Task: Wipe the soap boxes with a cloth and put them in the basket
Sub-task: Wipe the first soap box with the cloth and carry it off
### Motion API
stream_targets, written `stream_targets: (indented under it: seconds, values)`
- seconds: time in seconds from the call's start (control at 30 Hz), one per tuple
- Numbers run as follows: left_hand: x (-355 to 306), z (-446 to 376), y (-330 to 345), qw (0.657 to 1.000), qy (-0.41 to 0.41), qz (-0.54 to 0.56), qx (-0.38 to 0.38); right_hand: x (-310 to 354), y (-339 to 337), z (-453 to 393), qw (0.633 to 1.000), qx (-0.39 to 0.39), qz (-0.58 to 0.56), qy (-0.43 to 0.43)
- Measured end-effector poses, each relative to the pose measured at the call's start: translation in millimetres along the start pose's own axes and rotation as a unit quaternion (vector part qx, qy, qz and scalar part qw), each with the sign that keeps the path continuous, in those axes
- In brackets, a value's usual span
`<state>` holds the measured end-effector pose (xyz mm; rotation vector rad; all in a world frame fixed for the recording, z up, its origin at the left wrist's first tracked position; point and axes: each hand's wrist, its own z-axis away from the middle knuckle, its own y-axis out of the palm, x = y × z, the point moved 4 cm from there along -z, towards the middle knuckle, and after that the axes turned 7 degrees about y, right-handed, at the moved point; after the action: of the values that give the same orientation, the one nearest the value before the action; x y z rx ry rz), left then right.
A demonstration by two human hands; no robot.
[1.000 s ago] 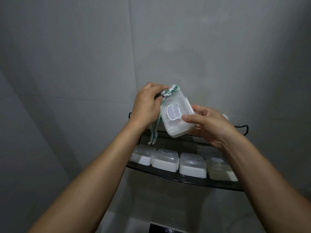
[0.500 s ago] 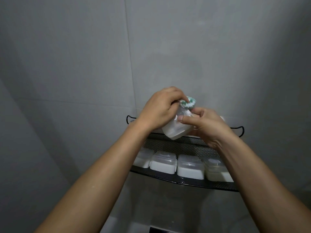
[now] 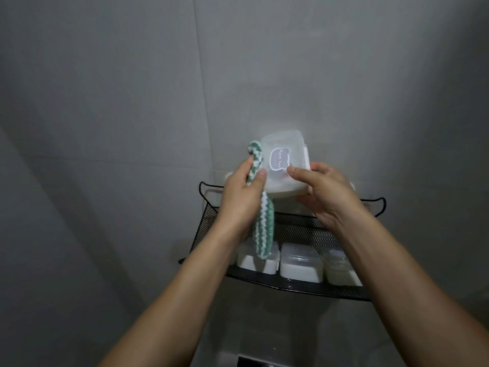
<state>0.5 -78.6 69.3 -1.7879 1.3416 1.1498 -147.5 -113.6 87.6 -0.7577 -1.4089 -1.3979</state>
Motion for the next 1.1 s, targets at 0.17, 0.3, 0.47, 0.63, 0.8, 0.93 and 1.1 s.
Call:
stream_targets:
  seconds: [0.17, 0.3, 0.47, 0.63, 0.8, 0.93, 1.1]
  values:
    - [3, 17, 5, 0.998, -0.016, 0.054, -0.015, -9, 5, -1, 0.999, -0.013, -0.030, 0.008]
    - [2, 2, -7, 0.983, -0.065, 0.173, 0.014, -10, 5, 5, 0.998, 0.031, -0.042, 0.045]
    - [-5, -15, -28, 0.975, -0.115, 0.146, 0.121, 6, -16, 0, 0.992, 0.047, 0.001, 0.120]
    - [-4, -22, -33, 0.965, -0.121, 0.117, 0.203, 15, -29, -2, 0.965, 0.085, 0.186, 0.165]
    - [1, -22, -28, 0.976, -0.104, 0.087, 0.168, 18, -30, -7, 0.971, 0.071, 0.201, 0.106]
    - [4, -14, -20, 0.988, -0.075, 0.111, 0.080, 13, -30, -13, 0.988, 0.019, 0.115, 0.099]
    - [3, 8, -16, 0.999, -0.013, 0.036, 0.014, 7, -29, -19, 0.994, -0.020, 0.048, 0.091]
